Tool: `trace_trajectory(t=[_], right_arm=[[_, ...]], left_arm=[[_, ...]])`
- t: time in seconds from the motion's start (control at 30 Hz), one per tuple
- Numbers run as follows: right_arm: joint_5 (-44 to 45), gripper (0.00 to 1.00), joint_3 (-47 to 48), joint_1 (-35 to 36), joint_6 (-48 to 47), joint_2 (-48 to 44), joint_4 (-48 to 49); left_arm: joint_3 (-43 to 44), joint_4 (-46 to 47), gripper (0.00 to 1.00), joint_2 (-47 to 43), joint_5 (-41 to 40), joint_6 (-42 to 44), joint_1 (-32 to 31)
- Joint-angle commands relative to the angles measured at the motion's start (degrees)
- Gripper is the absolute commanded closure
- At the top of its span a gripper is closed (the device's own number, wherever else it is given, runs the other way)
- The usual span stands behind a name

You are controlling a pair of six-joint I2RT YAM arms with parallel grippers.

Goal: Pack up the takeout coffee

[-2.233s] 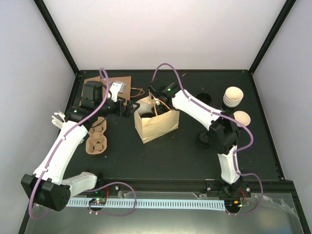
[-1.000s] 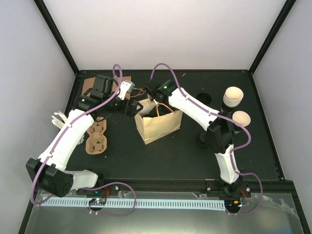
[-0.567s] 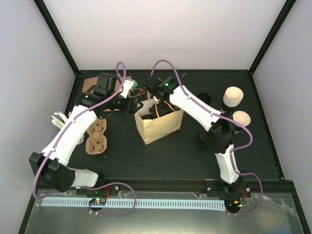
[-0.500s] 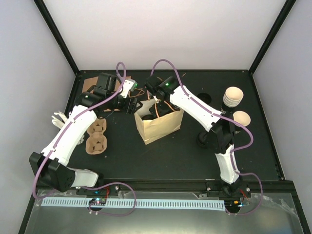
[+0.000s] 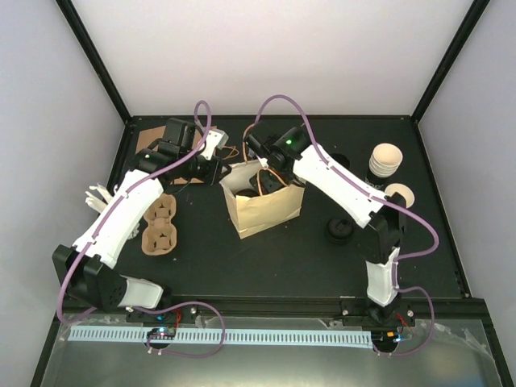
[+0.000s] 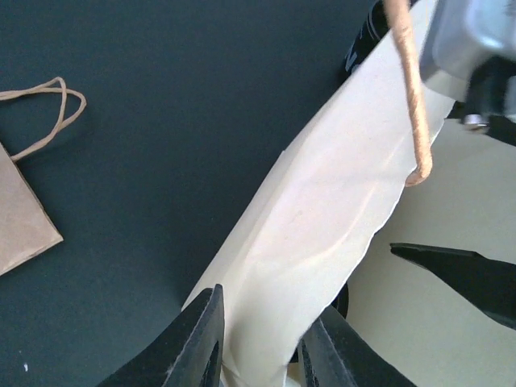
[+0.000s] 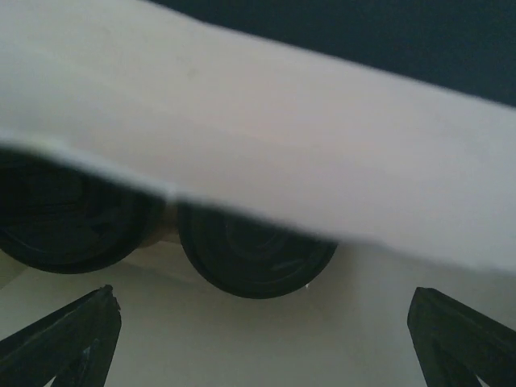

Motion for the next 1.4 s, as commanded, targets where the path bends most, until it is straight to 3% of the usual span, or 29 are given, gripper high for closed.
trace_trajectory(t=[0.0, 0.37, 0.57, 0.7, 0.8, 0.87, 0.97, 1.2, 1.37], right_arm=[[1.9, 0.00, -0.8, 0.2, 0.2, -4.5, 3.9], [3.3, 0.00, -1.5, 0.2, 1.9, -12.6, 12.9], [10.7, 0.00, -2.5, 0.2, 7.8, -17.0, 17.6], [19.5, 0.00, -4.7, 0.2, 12.1, -20.5, 20.4], [23.5, 0.00, -6.9, 0.2, 14.2, -23.5, 22.2], [22.0, 0.00, -10.2, 0.2, 13.1, -26.5, 25.4], [19.2, 0.00, -17.4, 0.2, 11.4, -32.6, 30.7], [9.4, 0.00, -37.0, 0.2, 4.2, -49.7, 41.5], [2.4, 0.00, -52.9, 0.2, 4.8, -62.6, 46.8]], left_arm=[[3.3, -0.6, 0.73, 1.0, 0.1, -0.4, -0.5], [4.0, -2.1, 0.74, 1.2, 0.8, -0.2, -0.6], [3.9, -2.6, 0.71, 1.0, 0.6, -0.5, -0.7], [4.2, -2.5, 0.60, -0.2, 0.1, -1.0, -0.6], [5.4, -3.4, 0.36, -1.6, -0.2, -1.1, -0.7], [6.6, -4.8, 0.26, -2.8, -0.6, -0.9, -0.6], [6.9, -5.3, 0.20, -7.0, -1.2, -1.1, -0.6], [-0.1, -3.2, 0.11, -19.9, -3.0, -3.9, -0.6], [-8.8, -2.7, 0.07, -28.6, -7.8, -10.6, -0.6]])
